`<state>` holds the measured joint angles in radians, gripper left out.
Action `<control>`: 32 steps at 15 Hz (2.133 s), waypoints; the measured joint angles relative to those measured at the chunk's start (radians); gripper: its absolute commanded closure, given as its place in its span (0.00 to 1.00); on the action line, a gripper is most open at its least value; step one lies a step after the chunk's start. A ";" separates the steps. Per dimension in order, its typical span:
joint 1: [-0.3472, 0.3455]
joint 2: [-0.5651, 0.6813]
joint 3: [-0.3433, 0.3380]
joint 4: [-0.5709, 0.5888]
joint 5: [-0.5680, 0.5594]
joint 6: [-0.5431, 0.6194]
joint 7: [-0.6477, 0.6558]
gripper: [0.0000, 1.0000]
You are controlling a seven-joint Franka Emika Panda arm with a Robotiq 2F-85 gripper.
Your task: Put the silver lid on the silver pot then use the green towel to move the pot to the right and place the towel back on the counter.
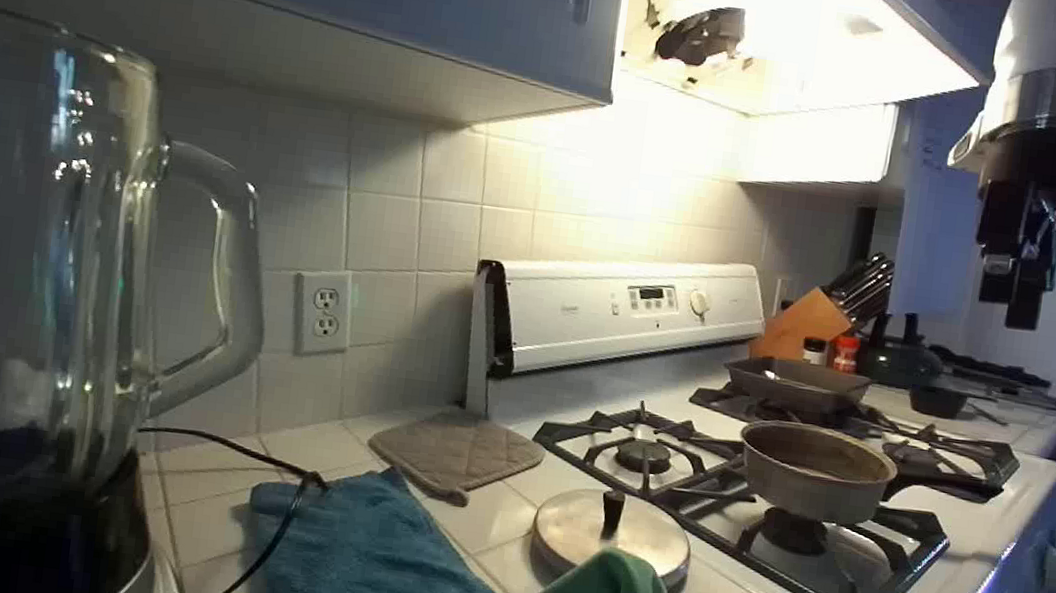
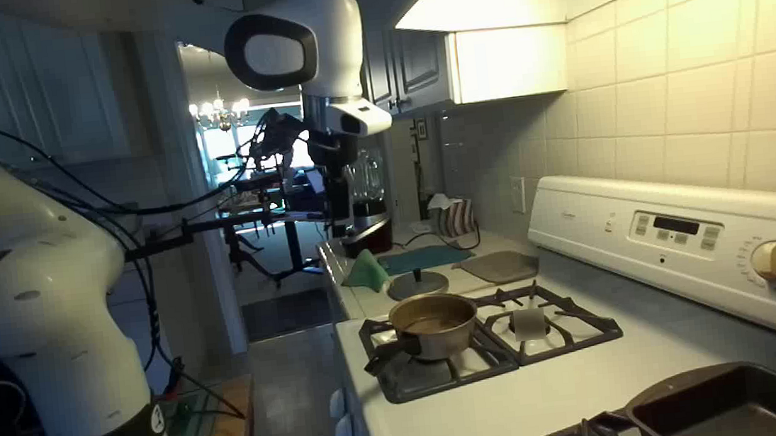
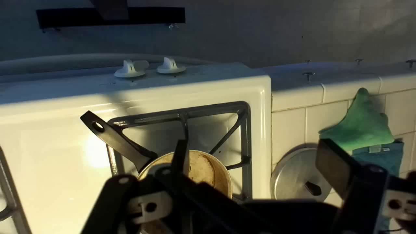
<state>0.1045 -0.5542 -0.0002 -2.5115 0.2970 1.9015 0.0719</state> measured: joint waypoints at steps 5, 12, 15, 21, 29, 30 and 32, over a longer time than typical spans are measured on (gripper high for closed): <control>0.000 0.000 0.000 0.000 0.000 0.000 0.000 0.00; -0.017 0.000 0.049 0.003 -0.023 0.010 0.001 0.00; 0.007 0.010 0.120 0.006 -0.039 0.012 -0.001 0.00; 0.089 0.076 0.211 0.053 -0.066 0.032 -0.038 0.00; 0.139 0.260 0.268 0.174 -0.147 0.160 -0.105 0.00; 0.148 0.287 0.276 0.188 -0.150 0.178 -0.110 0.00; 0.166 0.341 0.295 0.213 -0.152 0.220 -0.120 0.00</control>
<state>0.2703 -0.2128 0.2946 -2.2986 0.1452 2.1212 -0.0479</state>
